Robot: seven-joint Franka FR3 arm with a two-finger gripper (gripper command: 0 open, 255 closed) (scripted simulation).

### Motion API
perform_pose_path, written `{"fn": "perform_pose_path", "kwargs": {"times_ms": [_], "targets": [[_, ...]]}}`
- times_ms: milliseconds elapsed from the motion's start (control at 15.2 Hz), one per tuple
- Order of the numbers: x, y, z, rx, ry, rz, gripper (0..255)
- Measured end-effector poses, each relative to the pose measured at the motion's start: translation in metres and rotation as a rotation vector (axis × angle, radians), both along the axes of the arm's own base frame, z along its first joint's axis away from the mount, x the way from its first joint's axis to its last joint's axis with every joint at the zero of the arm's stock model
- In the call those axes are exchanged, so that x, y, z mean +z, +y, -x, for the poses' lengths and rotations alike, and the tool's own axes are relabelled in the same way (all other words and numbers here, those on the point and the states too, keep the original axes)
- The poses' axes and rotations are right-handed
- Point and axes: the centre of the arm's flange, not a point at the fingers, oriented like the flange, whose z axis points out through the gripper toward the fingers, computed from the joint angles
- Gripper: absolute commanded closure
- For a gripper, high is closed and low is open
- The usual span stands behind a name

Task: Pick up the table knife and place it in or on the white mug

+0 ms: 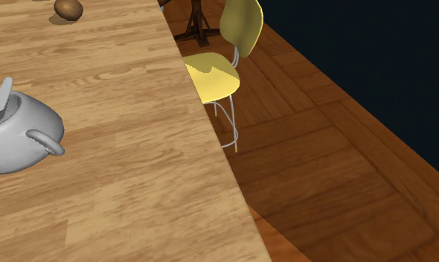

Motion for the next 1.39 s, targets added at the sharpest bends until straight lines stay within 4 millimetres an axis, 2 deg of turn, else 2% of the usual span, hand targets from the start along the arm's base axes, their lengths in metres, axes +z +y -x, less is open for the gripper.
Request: {"fn": "perform_pose_path", "kwargs": {"times_ms": [264,330,726,1056,1386], "targets": [[0.0,0.001,0.0,-0.001,-0.003,-0.004,255],[0.0,0.001,0.0,-0.001,-0.003,-0.004,0],[-0.01,0.0,-0.002,-0.002,0.007,0.01,0],[0.033,0.009,-0.007,-0.002,0.006,0.01,0],[0.039,0.008,-0.007,-0.002,0.007,0.011,0]]}}
